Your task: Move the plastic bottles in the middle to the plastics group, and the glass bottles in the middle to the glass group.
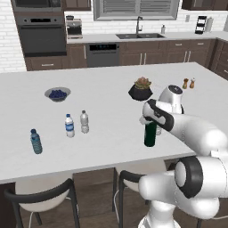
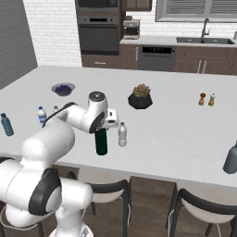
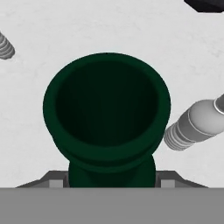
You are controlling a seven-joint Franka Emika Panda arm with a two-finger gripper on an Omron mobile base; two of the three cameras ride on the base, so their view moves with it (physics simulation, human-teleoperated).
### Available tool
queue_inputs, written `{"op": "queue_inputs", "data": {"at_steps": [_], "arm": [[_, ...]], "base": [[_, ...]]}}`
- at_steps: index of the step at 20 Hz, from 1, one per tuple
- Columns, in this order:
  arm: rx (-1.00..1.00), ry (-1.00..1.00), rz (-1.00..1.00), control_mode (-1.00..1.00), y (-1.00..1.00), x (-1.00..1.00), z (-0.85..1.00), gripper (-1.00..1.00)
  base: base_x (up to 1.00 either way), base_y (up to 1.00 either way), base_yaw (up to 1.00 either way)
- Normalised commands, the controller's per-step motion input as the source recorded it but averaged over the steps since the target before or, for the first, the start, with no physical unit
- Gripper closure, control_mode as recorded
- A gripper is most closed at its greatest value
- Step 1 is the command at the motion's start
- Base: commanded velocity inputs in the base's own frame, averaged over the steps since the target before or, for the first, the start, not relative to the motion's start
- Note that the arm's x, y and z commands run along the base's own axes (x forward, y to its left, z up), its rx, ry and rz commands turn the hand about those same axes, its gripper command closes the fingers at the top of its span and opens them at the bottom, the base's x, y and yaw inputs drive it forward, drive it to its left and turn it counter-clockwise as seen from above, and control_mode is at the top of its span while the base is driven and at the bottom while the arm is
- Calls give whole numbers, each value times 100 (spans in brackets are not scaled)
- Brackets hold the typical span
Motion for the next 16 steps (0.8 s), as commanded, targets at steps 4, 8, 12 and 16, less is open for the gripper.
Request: {"op": "queue_inputs", "data": {"at_steps": [4,8,12,16], "arm": [[0,0,2,-100,-10,-37,8,100],[0,0,0,-100,-64,-5,4,100],[0,0,0,-100,-75,-22,6,100],[0,0,0,-100,-90,-13,0,100]], "base": [[0,0,0],[0,0,0],[0,0,0],[0,0,0]]}}
